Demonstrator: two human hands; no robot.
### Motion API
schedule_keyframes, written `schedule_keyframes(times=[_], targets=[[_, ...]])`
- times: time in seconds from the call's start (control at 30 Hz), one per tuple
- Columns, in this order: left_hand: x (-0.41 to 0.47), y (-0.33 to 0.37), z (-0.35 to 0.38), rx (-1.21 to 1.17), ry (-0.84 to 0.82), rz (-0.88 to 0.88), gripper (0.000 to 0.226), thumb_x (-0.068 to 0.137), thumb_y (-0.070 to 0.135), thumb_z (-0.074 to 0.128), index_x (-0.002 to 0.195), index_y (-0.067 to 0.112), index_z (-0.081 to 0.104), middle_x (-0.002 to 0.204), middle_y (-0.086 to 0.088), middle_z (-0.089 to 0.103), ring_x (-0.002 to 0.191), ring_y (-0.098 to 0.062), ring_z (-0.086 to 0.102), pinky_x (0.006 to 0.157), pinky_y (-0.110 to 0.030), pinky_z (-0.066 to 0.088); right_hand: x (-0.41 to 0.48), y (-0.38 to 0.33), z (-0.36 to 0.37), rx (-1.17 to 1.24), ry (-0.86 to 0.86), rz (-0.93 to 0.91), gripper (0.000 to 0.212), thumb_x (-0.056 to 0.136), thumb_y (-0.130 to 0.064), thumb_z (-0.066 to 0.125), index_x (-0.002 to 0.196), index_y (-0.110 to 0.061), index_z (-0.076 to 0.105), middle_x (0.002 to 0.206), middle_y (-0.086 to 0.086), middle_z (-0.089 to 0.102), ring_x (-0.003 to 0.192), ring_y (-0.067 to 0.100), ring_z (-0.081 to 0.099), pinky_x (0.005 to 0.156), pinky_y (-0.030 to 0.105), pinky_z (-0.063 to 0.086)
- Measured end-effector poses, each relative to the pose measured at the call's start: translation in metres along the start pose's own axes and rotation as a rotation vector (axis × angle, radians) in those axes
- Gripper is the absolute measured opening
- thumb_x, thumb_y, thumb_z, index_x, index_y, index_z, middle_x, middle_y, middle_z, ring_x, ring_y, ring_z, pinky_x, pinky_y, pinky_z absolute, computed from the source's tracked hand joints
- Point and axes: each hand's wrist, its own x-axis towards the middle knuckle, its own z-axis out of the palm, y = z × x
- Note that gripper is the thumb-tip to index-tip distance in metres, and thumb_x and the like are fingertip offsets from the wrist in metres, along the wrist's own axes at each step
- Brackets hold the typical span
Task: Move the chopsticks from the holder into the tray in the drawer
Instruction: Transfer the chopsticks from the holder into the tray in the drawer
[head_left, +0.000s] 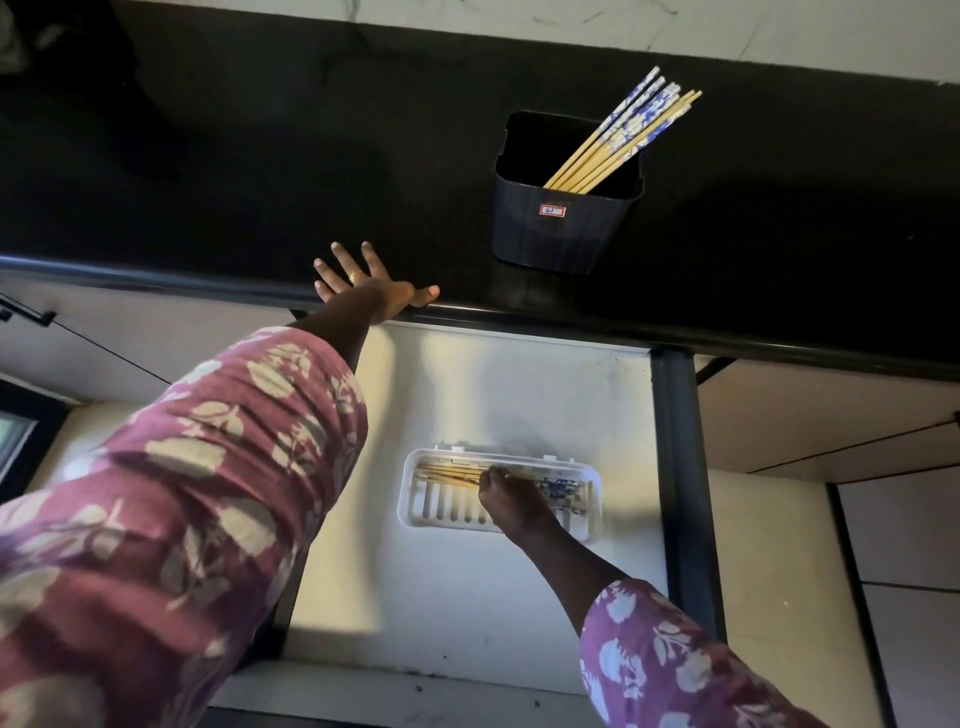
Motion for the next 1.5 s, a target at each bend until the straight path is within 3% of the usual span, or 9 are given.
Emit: schedule_keyframes(times=[0.17,0.43,0.57,0.73,0.93,1.1,1.3,1.43,1.5], targets=[[-0.001,0.001,0.001,-0.003,0.009,-0.003,0.116,0.07,0.08,0.048,0.149,0.02,-0.014,0.155,-0.015,-0.025,0.141,-0.043,-0.021,0.116,-0.053,-0.008,-0.002,0.006,0.009,-0.113,0.008,-0.059,0.047,0.019,-0.035,0.089,0.058,-0.012,0.074,0.056,-0.001,0.071,0.045,0.002,0.065,0.032,0.014,0.047],[0.0,0.0,0.001,-0.007,0.014,0.002,0.116,0.07,0.079,0.049,0.149,0.02,-0.014,0.155,-0.015,-0.025,0.141,-0.042,-0.022,0.115,-0.053,-0.008,-0.007,0.011,0.003,-0.142,0.09,-0.258,0.031,0.03,-0.035,0.089,0.051,-0.022,0.071,0.053,-0.013,0.067,0.049,-0.003,0.064,0.032,0.013,0.044],[0.003,-0.001,0.002,-0.02,0.017,-0.01,0.119,0.067,0.081,0.049,0.149,0.021,-0.013,0.155,-0.015,-0.024,0.141,-0.043,-0.021,0.115,-0.053,-0.008,-0.011,0.016,-0.008,-0.11,0.247,-0.348,0.024,0.046,-0.015,0.085,0.066,-0.021,0.073,0.064,-0.012,0.071,0.057,0.001,0.067,0.037,0.015,0.049],[0.002,-0.001,0.003,-0.034,0.029,0.0,0.12,0.064,0.085,0.046,0.149,0.021,-0.011,0.156,-0.016,-0.022,0.141,-0.043,-0.02,0.116,-0.053,-0.008,0.001,0.038,-0.061,0.099,0.606,-0.497,0.032,0.06,0.004,0.08,0.089,-0.008,0.077,0.09,0.006,0.078,0.083,0.017,0.075,0.06,0.025,0.061],[-0.001,-0.004,0.004,-0.037,0.032,0.013,0.12,0.064,0.085,0.046,0.15,0.022,-0.01,0.156,-0.014,-0.021,0.142,-0.041,-0.02,0.116,-0.052,-0.009,0.035,0.096,-0.156,0.057,0.995,-0.216,0.033,0.068,0.011,0.071,0.1,0.0,0.074,0.102,0.014,0.075,0.093,0.025,0.073,0.084,0.03,0.056],[-0.002,-0.004,0.003,-0.043,0.014,0.006,0.118,0.067,0.082,0.047,0.15,0.022,-0.011,0.156,-0.014,-0.022,0.142,-0.041,-0.021,0.116,-0.051,-0.009,0.055,0.141,-0.227,0.222,1.207,0.22,0.025,0.08,0.001,0.066,0.104,0.003,0.071,0.107,0.017,0.073,0.096,0.029,0.072,0.079,0.035,0.059],[0.003,-0.001,0.003,-0.032,0.005,-0.014,0.118,0.067,0.082,0.049,0.149,0.022,-0.012,0.156,-0.013,-0.023,0.141,-0.042,-0.021,0.116,-0.052,-0.008,0.089,0.177,-0.27,0.779,0.973,0.743,0.045,0.087,-0.029,0.065,0.124,-0.005,0.059,0.12,0.015,0.067,0.113,0.028,0.059,0.093,0.03,0.047],[0.007,0.0,0.004,-0.026,0.005,-0.029,0.117,0.067,0.082,0.048,0.149,0.023,-0.011,0.156,-0.013,-0.023,0.141,-0.042,-0.021,0.116,-0.052,-0.008,0.112,0.189,-0.285,1.232,0.903,0.852,0.027,0.077,-0.029,0.076,0.072,-0.004,0.067,0.073,0.005,0.065,0.073,0.018,0.058,0.066,0.028,0.046],[0.006,0.001,0.004,-0.026,0.009,-0.037,0.117,0.068,0.081,0.049,0.149,0.023,-0.012,0.156,-0.012,-0.023,0.142,-0.041,-0.021,0.116,-0.052,-0.009,0.119,0.191,-0.286,1.297,0.88,0.861,0.024,0.076,-0.025,0.077,0.071,-0.003,0.069,0.07,0.005,0.062,0.069,0.018,0.057,0.063,0.024,0.043]])
